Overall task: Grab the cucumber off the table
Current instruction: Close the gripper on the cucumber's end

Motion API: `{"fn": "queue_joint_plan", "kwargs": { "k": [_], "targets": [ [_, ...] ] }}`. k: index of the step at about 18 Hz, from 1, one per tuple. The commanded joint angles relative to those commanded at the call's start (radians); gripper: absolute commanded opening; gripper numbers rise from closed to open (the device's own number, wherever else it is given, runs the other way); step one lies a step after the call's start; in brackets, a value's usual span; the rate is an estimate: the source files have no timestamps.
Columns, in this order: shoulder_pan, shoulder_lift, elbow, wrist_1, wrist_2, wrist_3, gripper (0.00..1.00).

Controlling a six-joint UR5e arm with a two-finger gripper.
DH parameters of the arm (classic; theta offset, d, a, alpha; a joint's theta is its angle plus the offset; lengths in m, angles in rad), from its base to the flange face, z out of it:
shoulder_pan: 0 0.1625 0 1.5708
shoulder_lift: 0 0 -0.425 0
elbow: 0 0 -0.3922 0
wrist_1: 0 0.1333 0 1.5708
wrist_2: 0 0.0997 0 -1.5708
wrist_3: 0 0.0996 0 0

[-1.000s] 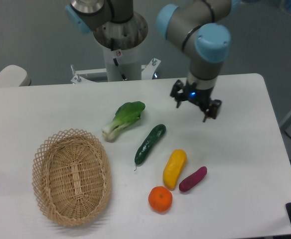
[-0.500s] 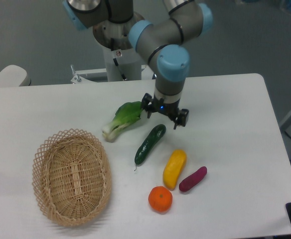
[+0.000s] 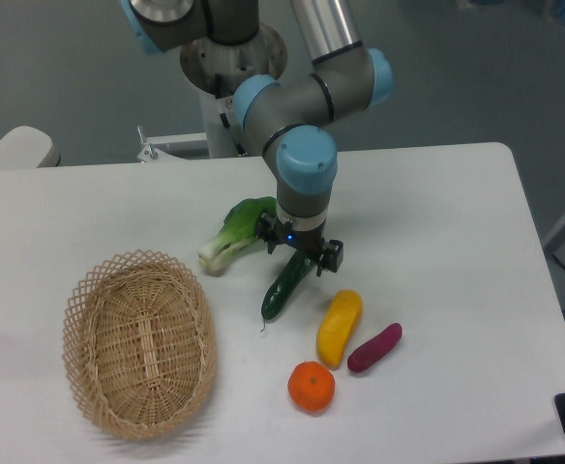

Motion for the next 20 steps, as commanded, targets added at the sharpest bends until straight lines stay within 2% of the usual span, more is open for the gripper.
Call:
{"fn": "queue_joint_plan", "kwargs": {
  "k": [6, 10, 14, 15, 18, 20],
  "targets": [
    [-0.015, -0.023, 0.003, 0.0, 0.014, 0.008, 1.0],
    [-0.035, -0.054, 0.0, 0.046, 0.015, 0.009, 1.0],
    [-0.04, -0.06, -0.002, 0.055, 0.051, 0.008, 1.0],
    [-0.043, -0.06, 0.003, 0.055, 0.051, 0.008, 0.95],
    [-0.043, -0.057, 0.015, 0.055, 0.049, 0.011, 0.49],
    [-0.043, -0.058, 0.02, 0.055, 0.049, 0.012, 0.31]
  ]
}}
